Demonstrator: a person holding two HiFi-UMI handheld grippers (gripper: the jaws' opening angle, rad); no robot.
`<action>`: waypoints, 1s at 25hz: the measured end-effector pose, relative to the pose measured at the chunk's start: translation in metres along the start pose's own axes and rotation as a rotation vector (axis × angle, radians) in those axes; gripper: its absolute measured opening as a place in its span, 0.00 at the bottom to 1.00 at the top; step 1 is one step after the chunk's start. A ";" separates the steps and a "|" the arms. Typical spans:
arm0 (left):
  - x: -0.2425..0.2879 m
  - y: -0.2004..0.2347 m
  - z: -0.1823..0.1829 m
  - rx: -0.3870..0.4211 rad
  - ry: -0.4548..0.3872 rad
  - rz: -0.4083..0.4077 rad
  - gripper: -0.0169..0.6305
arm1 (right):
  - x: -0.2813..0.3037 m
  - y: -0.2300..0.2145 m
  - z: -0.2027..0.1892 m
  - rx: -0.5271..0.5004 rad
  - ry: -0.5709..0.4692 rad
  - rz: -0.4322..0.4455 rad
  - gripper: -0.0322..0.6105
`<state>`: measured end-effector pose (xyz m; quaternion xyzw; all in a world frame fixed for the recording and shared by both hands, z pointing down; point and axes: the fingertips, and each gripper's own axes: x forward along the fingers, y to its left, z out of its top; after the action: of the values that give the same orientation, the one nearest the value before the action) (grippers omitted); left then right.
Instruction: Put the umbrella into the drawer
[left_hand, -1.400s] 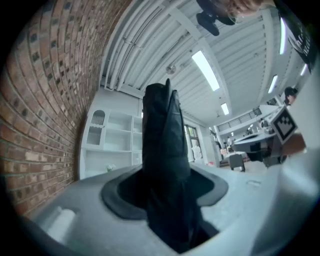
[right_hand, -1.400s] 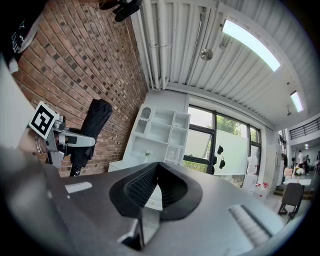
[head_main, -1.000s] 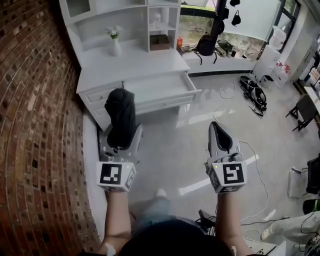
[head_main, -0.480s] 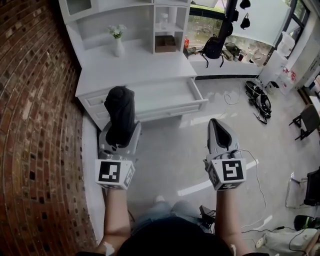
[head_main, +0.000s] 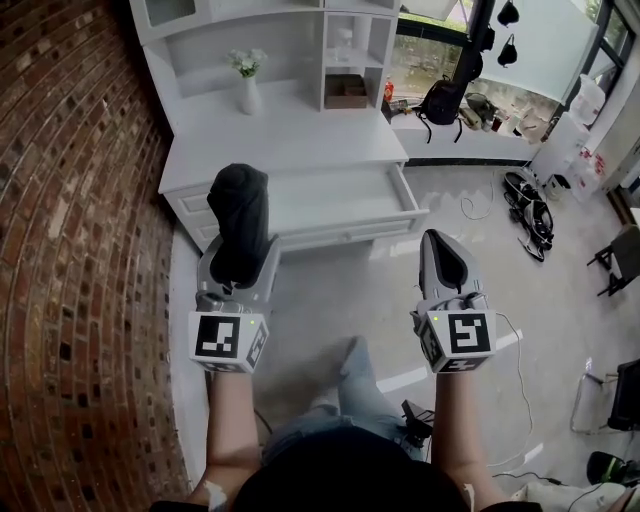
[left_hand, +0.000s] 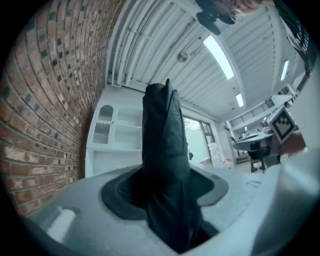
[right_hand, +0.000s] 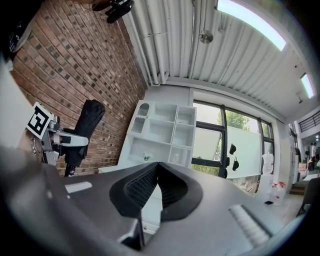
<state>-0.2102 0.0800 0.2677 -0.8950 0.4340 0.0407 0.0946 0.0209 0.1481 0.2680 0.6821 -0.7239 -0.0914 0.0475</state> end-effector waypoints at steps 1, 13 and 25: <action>0.003 0.003 0.000 0.001 0.000 0.007 0.39 | 0.005 -0.002 0.000 -0.001 -0.003 0.002 0.05; 0.083 0.030 -0.029 0.017 0.028 0.065 0.39 | 0.097 -0.039 -0.027 0.030 0.000 0.053 0.05; 0.225 0.049 -0.058 0.038 0.086 0.122 0.39 | 0.239 -0.110 -0.062 0.007 0.018 0.186 0.05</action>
<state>-0.1097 -0.1353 0.2829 -0.8659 0.4920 -0.0003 0.0902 0.1249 -0.1003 0.2937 0.6130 -0.7839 -0.0780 0.0599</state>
